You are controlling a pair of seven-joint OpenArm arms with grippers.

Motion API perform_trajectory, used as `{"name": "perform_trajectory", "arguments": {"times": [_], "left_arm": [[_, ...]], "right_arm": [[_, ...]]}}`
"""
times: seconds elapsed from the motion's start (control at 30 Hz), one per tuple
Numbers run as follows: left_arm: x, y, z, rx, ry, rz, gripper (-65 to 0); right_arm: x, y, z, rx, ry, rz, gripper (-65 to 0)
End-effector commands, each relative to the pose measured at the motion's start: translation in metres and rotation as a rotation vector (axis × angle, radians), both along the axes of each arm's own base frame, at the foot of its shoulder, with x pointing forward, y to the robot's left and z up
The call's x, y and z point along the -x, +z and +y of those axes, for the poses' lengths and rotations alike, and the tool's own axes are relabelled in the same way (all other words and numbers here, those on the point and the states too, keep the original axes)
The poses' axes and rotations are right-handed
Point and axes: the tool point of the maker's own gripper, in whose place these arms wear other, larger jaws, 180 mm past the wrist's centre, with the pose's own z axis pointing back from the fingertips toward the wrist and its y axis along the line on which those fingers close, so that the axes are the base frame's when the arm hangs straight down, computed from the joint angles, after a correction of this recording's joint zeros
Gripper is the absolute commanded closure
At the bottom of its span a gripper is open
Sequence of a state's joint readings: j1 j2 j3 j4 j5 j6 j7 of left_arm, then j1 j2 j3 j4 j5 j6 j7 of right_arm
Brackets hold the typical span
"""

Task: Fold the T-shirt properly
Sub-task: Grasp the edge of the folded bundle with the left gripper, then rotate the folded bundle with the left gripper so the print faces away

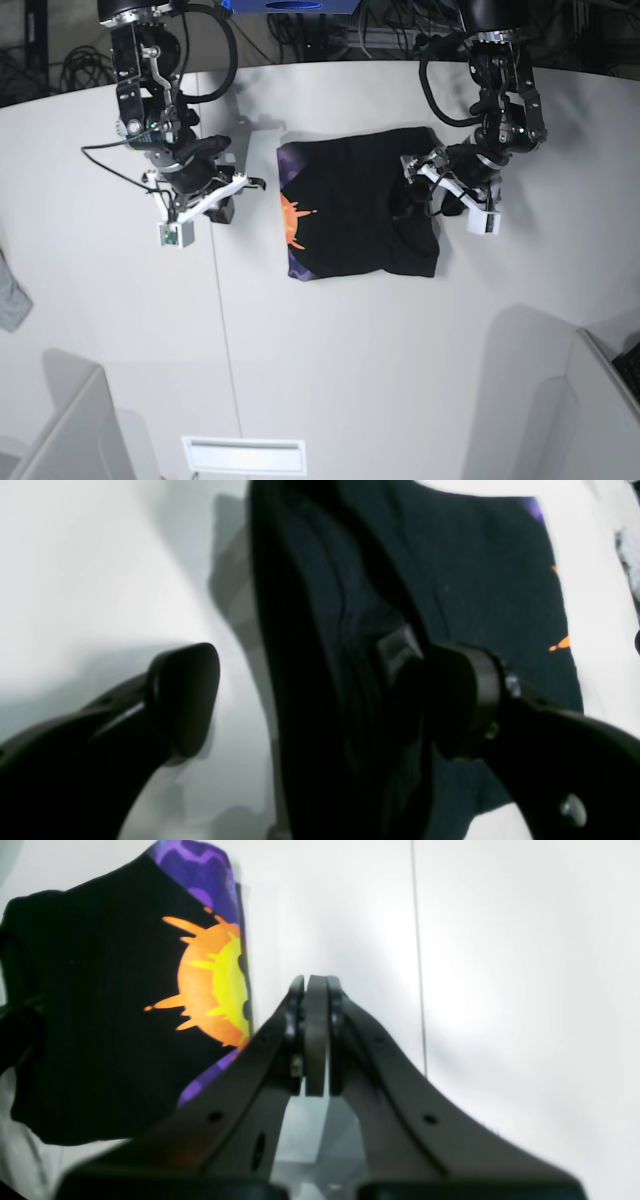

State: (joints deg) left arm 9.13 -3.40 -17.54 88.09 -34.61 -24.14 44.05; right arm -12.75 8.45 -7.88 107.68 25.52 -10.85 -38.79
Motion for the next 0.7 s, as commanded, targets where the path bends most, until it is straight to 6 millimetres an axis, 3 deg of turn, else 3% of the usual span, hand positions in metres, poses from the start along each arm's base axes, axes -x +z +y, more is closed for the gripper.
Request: {"name": "perform_trajectory", "arguments": {"times": [0.0, 0.07, 0.13, 0.33, 0.43, 0.67], "left_arm": [[0.001, -0.003, 0.004, -0.004, -0.001, 0.012, -62.2], [0.005, -0.011, 0.005, 0.002, 0.004, 0.037, -60.7], [0.007, -0.017, 0.005, 0.007, 0.007, 0.053, -53.3], [0.009, -0.020, 0.007, 0.003, 0.006, 0.066, -13.8], [0.010, -0.020, 0.012, -0.019, -0.009, 0.069, -1.3], [0.015, -0.024, -0.005, -0.124, -0.227, 0.091, 0.0]], "right_arm": [[-0.008, 0.014, -0.001, -0.003, 0.002, -0.054, 0.0], [-0.008, 0.014, -0.001, -0.003, 0.001, -0.054, 0.0], [-0.006, 0.012, -0.001, -0.003, 0.001, -0.048, 0.0], [-0.005, 0.010, -0.005, 0.000, -0.010, -0.042, 0.0], [-0.002, 0.007, -0.021, 0.004, -0.063, -0.032, 0.0], [0.014, -0.004, -0.065, 0.039, -0.178, 0.008, 0.0]]}}
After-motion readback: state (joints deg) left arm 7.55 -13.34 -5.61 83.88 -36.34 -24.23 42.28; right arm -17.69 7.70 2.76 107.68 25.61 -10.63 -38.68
